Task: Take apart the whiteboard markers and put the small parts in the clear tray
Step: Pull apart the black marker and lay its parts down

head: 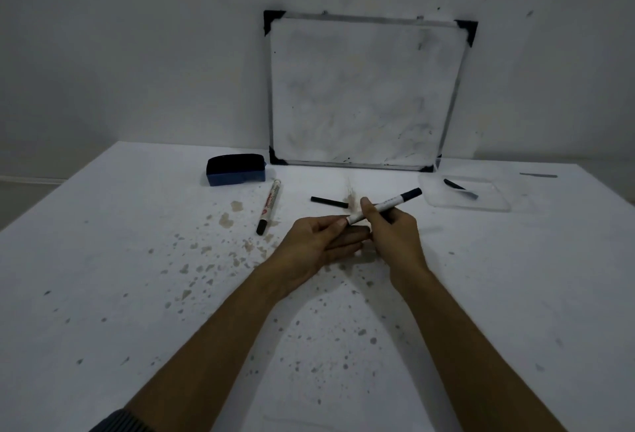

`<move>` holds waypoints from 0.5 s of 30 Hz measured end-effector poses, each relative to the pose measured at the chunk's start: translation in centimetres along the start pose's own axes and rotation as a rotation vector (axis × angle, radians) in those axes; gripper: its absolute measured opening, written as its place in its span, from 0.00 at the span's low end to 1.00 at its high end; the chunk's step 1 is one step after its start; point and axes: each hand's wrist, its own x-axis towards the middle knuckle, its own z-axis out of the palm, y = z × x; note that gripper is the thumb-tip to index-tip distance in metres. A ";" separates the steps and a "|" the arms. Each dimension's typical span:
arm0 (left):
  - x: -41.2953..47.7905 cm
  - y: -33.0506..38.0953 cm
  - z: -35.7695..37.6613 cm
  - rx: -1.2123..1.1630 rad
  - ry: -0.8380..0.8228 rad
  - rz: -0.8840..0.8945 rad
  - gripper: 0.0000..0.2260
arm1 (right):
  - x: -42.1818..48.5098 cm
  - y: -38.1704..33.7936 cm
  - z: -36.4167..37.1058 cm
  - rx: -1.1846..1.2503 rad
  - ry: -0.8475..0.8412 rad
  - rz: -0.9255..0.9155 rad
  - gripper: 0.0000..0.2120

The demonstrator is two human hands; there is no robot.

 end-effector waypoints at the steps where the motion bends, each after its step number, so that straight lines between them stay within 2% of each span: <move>1: 0.0 -0.1 0.1 0.061 0.007 0.019 0.12 | 0.1 -0.1 -0.3 0.014 -0.006 0.030 0.12; 4: -0.2 -0.3 0.0 0.364 0.096 0.158 0.13 | 0.7 -0.5 -1.4 0.032 -0.002 0.095 0.14; 7: -0.2 -0.5 -0.7 0.610 0.199 0.349 0.13 | 1.2 -0.5 -2.5 -0.268 0.053 -0.068 0.19; 9: -0.2 -0.5 -1.0 0.635 0.214 0.381 0.13 | 1.3 -0.3 -3.2 -0.526 0.049 -0.197 0.19; 12: -0.2 -0.7 -0.8 0.653 0.232 0.382 0.10 | 1.3 0.2 -3.8 -0.840 0.023 -0.280 0.20; 15: -0.2 -0.8 -0.8 0.640 0.250 0.377 0.06 | 0.9 0.5 -3.8 -0.981 -0.029 -0.307 0.22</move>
